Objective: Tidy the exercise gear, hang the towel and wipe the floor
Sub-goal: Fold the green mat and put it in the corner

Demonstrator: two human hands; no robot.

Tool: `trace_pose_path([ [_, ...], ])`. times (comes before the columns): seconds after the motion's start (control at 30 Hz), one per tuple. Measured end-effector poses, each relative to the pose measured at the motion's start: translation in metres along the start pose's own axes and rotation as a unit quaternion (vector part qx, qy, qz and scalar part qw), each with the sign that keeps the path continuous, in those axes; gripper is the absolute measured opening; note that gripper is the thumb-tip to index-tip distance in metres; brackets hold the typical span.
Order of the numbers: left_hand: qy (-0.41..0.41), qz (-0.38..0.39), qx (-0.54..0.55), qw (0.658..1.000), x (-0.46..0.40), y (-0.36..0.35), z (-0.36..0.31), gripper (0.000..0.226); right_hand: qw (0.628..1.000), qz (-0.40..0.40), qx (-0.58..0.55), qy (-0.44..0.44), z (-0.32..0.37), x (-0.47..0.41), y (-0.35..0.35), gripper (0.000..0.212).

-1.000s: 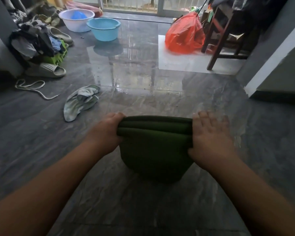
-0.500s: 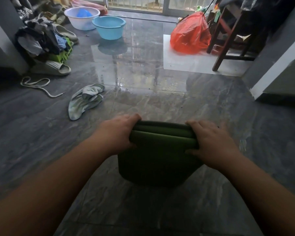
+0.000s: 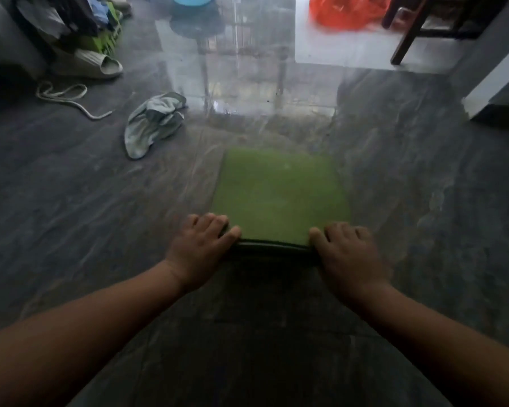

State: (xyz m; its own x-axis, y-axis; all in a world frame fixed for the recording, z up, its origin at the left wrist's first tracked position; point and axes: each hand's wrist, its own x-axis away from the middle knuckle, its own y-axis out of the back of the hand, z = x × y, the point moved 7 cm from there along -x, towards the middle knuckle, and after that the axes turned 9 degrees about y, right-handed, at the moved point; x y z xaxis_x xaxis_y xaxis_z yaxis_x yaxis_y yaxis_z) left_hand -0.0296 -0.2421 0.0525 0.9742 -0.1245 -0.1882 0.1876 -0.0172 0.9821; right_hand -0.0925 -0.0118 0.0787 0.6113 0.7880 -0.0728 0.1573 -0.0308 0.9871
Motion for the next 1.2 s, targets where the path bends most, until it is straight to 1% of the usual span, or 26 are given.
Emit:
trace_pose_path([
  [0.07,-0.044,0.154,-0.013,0.987,0.038,-0.045,-0.018,0.056,0.993,0.107,-0.023,0.040,0.033,0.025,-0.047,0.052],
  [0.13,-0.074,0.327,-0.019,0.942,0.073,-0.079,-0.031,0.070,0.964,0.250,-0.054,0.076,0.059,0.049,-0.086,0.056],
  [0.17,-0.078,0.394,-0.020,0.916,0.084,-0.090,-0.035,0.079,0.944,0.308,-0.079,0.085,0.065,0.060,-0.100,0.064],
  [0.2,-0.077,0.422,-0.017,0.903,0.086,-0.094,-0.036,0.087,0.933,0.334,-0.104,0.082,0.065,0.064,-0.107,0.073],
  [0.23,-0.071,0.416,-0.009,0.906,0.081,-0.093,-0.038,0.089,0.933,0.328,-0.129,0.068,0.062,0.062,-0.107,0.076],
  [0.27,-0.057,0.392,0.004,0.918,0.073,-0.091,-0.039,0.086,0.943,0.294,-0.148,0.056,0.057,0.058,-0.104,0.072],
  [0.33,-0.013,0.333,0.019,0.943,0.054,-0.090,-0.037,0.076,0.968,0.205,-0.140,0.038,0.045,0.047,-0.098,0.058],
  [0.37,0.012,0.319,0.024,0.947,0.047,-0.092,-0.037,0.073,0.975,0.178,-0.129,0.024,0.041,0.045,-0.098,0.054],
  [0.4,0.037,0.321,0.025,0.946,0.041,-0.094,-0.038,0.072,0.977,0.168,-0.127,0.003,0.036,0.045,-0.101,0.056],
  [0.47,0.067,0.354,0.025,0.932,0.037,-0.103,-0.041,0.073,0.967,0.199,-0.153,-0.037,0.031,0.049,-0.114,0.068],
  [0.53,0.104,0.395,0.046,0.911,0.042,-0.114,-0.041,0.076,0.950,0.253,-0.175,-0.054,0.030,0.057,-0.134,0.079],
  [0.57,0.149,0.402,0.076,0.900,0.047,-0.118,-0.038,0.079,0.944,0.270,-0.180,-0.057,0.029,0.061,-0.140,0.084],
  [0.6,0.218,0.392,0.123,0.885,0.052,-0.118,-0.034,0.085,0.942,0.262,-0.200,-0.071,0.028,0.062,-0.142,0.088],
  [0.63,0.304,0.366,0.180,0.861,0.058,-0.119,-0.029,0.091,0.939,0.219,-0.241,-0.108,0.025,0.063,-0.139,0.091],
  [0.67,0.392,0.331,0.240,0.825,0.063,-0.120,-0.024,0.095,0.925,0.158,-0.297,-0.177,0.019,0.063,-0.135,0.093],
  [0.7,0.467,0.299,0.291,0.780,0.068,-0.121,-0.020,0.098,0.889,0.107,-0.354,-0.271,0.011,0.067,-0.134,0.092],
  [0.73,0.526,0.275,0.332,0.734,0.073,-0.124,-0.015,0.096,0.829,0.084,-0.412,-0.369,0.003,0.072,-0.139,0.090],
  [0.77,0.571,0.258,0.369,0.687,0.075,-0.128,-0.010,0.089,0.758,0.089,-0.465,-0.450,-0.001,0.077,-0.148,0.083],
  [0.8,0.601,0.247,0.404,0.644,0.076,-0.133,-0.005,0.076,0.694,0.106,-0.502,-0.505,-0.001,0.080,-0.155,0.073],
  [0.83,0.616,0.240,0.432,0.613,0.076,-0.136,0.000,0.063,0.659,0.119,-0.520,-0.530,0.000,0.082,-0.161,0.061],
  [0.87,0.617,0.231,0.448,0.604,0.075,-0.138,0.004,0.053,0.652,0.118,-0.526,-0.533,0.001,0.082,-0.161,0.052],
  [0.9,0.611,0.218,0.454,0.610,0.074,-0.137,0.006,0.048,0.662,0.108,-0.526,-0.523,0.001,0.081,-0.158,0.048],
  [1.0,0.582,0.171,0.464,0.645,0.076,-0.129,0.008,0.052,0.714,0.048,-0.523,-0.463,0.002,0.080,-0.142,0.051],
  [1.03,0.570,0.161,0.465,0.657,0.077,-0.128,0.008,0.053,0.725,0.031,-0.520,-0.450,0.004,0.081,-0.137,0.051],
  [1.13,0.527,0.152,0.462,0.697,0.082,-0.129,0.010,0.054,0.736,0.013,-0.511,-0.444,0.003,0.085,-0.141,0.050],
  [1.2,0.514,0.169,0.469,0.699,0.084,-0.129,0.008,0.062,0.741,0.037,-0.492,-0.456,-0.002,0.087,-0.150,0.055],
])
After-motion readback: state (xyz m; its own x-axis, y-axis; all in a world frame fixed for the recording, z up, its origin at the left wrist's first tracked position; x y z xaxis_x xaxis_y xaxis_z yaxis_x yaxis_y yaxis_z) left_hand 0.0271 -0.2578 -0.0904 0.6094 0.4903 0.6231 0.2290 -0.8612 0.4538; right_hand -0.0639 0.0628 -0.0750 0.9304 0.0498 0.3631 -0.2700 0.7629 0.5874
